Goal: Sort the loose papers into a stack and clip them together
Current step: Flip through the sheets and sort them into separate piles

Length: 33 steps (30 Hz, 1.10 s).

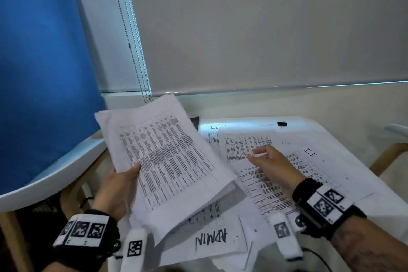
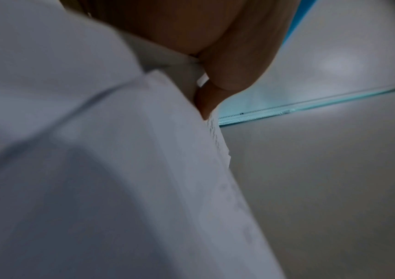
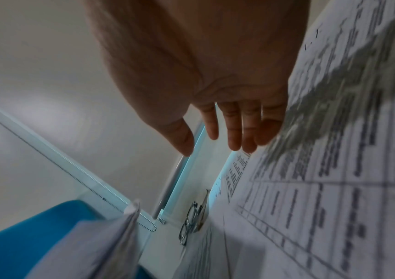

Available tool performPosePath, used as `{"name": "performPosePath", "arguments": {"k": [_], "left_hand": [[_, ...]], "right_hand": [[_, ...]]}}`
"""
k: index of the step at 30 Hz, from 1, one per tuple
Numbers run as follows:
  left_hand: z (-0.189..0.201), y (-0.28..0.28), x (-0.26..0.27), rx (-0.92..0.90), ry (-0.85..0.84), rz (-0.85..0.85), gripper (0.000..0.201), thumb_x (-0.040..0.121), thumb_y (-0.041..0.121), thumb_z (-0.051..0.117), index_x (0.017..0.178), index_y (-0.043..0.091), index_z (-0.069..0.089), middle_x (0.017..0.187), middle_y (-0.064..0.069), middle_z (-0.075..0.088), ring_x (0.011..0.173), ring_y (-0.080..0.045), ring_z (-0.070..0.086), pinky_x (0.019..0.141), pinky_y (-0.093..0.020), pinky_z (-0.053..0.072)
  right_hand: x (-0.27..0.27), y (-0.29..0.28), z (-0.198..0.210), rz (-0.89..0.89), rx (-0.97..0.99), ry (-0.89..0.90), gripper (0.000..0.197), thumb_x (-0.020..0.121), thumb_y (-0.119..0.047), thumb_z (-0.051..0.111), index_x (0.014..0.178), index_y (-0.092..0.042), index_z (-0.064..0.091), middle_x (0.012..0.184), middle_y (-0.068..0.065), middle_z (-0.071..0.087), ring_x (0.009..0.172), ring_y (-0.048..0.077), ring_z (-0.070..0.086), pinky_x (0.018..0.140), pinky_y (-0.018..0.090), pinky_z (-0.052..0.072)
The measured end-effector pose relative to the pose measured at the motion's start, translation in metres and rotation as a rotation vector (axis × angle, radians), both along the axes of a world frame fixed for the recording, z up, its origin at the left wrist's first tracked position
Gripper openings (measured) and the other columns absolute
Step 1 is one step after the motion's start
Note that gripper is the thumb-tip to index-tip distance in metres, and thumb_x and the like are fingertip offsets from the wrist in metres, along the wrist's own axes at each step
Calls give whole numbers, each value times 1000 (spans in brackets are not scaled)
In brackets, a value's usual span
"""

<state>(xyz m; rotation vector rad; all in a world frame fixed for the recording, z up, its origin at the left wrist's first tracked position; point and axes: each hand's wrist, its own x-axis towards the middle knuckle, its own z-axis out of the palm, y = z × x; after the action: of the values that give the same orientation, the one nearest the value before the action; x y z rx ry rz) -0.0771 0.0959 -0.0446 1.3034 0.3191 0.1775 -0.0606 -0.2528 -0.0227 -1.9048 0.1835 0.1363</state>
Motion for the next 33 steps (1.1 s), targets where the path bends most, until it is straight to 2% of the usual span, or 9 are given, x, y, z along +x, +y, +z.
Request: {"name": "performPosePath", "arguments": {"k": [4,7,9,13,18,21,24,28,33], "left_hand": [[-8,10,-8,-59,70,-31,33,101,2,45,133,3,54,126,-22,66,104,-34,69,79,-47,62],[-15,1,-11,-81,89,-68,30,102,-1,40,128,0,54,90,-15,78,70,-24,77,54,-35,63],[-15,-7,-12,-70,106,-77,30,103,-1,39,129,-3,52,93,-16,78,80,-30,76,68,-41,63],[-22,-7,-6,-98,120,-51,38,102,0,42,139,-5,48,137,-26,57,125,-45,54,103,-56,43],[-23,-6,-7,-129,133,-71,31,103,2,40,131,-2,53,118,-23,65,105,-38,62,91,-52,50],[-24,-1,-9,-151,140,-120,25,104,6,40,115,4,62,100,-18,77,92,-32,69,73,-46,61],[-21,1,-11,-158,120,-152,25,104,6,40,110,7,64,91,-14,80,91,-31,71,71,-44,61],[-15,-6,-11,-106,49,-146,20,100,1,47,106,7,65,89,-12,80,76,-26,77,60,-37,64],[-15,-28,-2,-76,22,-133,31,97,-3,52,127,1,60,115,-21,73,99,-35,73,71,-38,62]], "right_hand": [[11,2,-4,108,68,162,37,94,-23,65,125,-12,48,104,13,60,77,21,56,58,29,49],[14,23,-9,166,53,218,30,94,-19,64,118,-11,48,100,15,60,70,20,57,56,28,52],[16,37,-8,174,83,242,19,95,-15,63,109,-10,50,99,15,60,63,20,59,54,30,54],[23,55,-8,180,21,272,7,91,-2,59,85,-2,56,74,13,63,51,24,65,54,39,61],[24,64,-17,216,-118,245,18,87,-1,55,69,-1,57,49,12,53,33,21,46,37,26,36],[23,59,-17,156,0,137,19,89,2,58,70,0,56,59,14,55,33,18,48,35,23,34],[23,44,-6,86,88,-61,12,95,-12,59,88,-3,62,84,13,63,67,21,60,57,28,48],[24,7,44,-119,53,-497,20,90,-21,61,73,-22,51,63,-2,48,55,17,43,54,27,35],[-18,-22,142,-17,113,-793,20,100,-17,51,82,-27,53,65,1,65,56,20,60,48,32,48]]}}
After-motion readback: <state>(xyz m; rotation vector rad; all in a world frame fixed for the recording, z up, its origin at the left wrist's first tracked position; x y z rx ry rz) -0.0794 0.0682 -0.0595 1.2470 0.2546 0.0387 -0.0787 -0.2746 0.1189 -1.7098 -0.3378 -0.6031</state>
